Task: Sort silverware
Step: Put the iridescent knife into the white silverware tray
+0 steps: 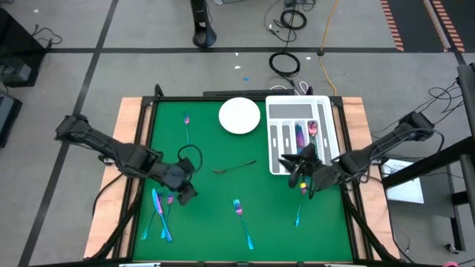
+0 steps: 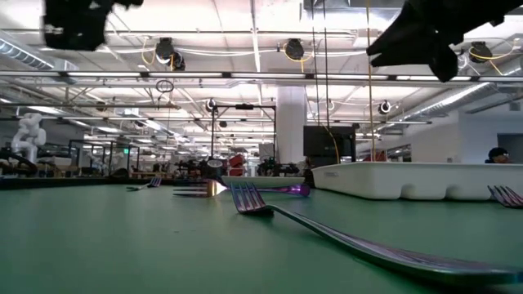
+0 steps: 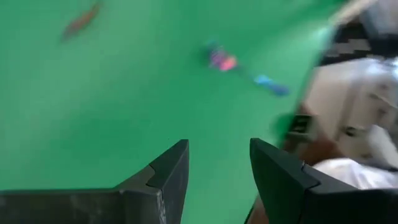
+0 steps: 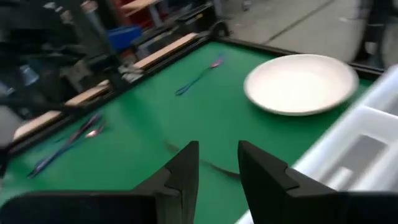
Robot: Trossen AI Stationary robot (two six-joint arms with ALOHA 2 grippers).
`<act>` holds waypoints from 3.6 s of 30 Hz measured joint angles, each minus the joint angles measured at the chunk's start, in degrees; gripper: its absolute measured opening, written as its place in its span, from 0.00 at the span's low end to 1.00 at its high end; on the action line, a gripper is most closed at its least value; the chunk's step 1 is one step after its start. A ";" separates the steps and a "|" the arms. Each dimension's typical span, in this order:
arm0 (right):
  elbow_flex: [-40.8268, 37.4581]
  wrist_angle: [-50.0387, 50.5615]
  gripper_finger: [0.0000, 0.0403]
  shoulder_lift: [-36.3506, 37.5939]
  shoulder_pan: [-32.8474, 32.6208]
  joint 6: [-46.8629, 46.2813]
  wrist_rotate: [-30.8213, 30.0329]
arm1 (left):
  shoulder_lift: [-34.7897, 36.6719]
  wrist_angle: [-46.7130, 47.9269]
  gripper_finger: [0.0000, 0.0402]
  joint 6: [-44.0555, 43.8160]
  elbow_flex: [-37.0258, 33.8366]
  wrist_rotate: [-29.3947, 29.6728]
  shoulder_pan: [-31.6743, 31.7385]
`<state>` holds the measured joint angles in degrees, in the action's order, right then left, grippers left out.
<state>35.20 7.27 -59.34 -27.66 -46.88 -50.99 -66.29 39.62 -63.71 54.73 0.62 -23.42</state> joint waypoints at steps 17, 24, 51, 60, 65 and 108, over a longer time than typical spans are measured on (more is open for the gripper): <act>-0.02 -17.37 0.25 -17.05 -0.49 9.94 12.80 | -15.49 10.71 0.43 -47.87 -0.05 -6.02 -17.07; -0.02 -19.55 0.25 -20.31 -3.65 8.54 18.35 | -16.34 12.07 0.43 -65.04 -0.05 0.38 -25.20; -0.02 -23.22 0.25 -19.86 -9.20 8.77 18.28 | -28.23 17.88 0.43 -70.54 -0.07 -8.11 -28.00; -0.02 -23.24 0.25 -19.86 -9.20 9.12 18.19 | -30.82 13.88 0.43 -70.61 -0.05 -7.91 -27.77; -0.02 -23.33 0.25 -19.86 -9.20 9.21 18.18 | -30.88 13.23 0.43 -70.63 -1.12 -7.98 -27.72; -0.02 -23.26 0.25 -19.86 -9.20 9.21 18.06 | -26.87 13.58 0.14 -69.87 -3.94 -5.49 -27.65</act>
<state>35.18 -15.99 -79.20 -36.86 -37.67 -32.93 -93.16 53.20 -133.58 50.78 -4.87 -51.07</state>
